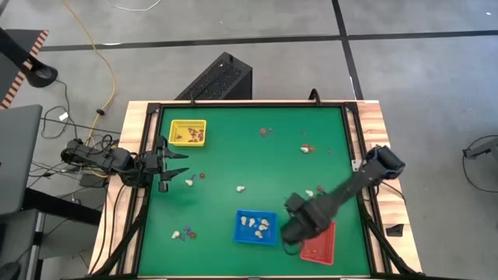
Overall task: Sort Halloween decoration
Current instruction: Put the orange pumpkin toy into the orange basket, then put the white skull toy into the blue basket
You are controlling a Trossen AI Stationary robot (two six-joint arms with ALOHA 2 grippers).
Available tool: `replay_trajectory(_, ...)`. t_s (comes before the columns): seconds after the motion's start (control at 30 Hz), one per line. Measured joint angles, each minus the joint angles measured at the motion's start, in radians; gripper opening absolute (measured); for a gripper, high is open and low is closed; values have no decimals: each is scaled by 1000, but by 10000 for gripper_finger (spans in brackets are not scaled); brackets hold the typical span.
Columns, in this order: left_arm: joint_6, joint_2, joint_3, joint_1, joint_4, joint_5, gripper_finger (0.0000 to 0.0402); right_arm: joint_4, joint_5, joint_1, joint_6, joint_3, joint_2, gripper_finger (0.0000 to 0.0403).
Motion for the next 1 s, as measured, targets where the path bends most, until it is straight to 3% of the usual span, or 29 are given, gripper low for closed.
replay_trajectory(0.17,-8,0,0,0,0,1,173,219,-75,87,155,-224,-75,134)
replay_trajectory(0.33,-9,0,0,0,-1,0,173,355,-132,110,249,-344,-109,136)
replay_trajectory(0.67,-11,0,0,0,-2,2,173,324,-161,100,284,-366,-107,206)
replay_trajectory(0.8,-11,0,0,0,-5,2,173,321,-184,80,188,-362,-108,234)
replay_trajectory(1.0,-11,0,0,0,-11,2,173,241,-151,2,46,-330,-165,238)
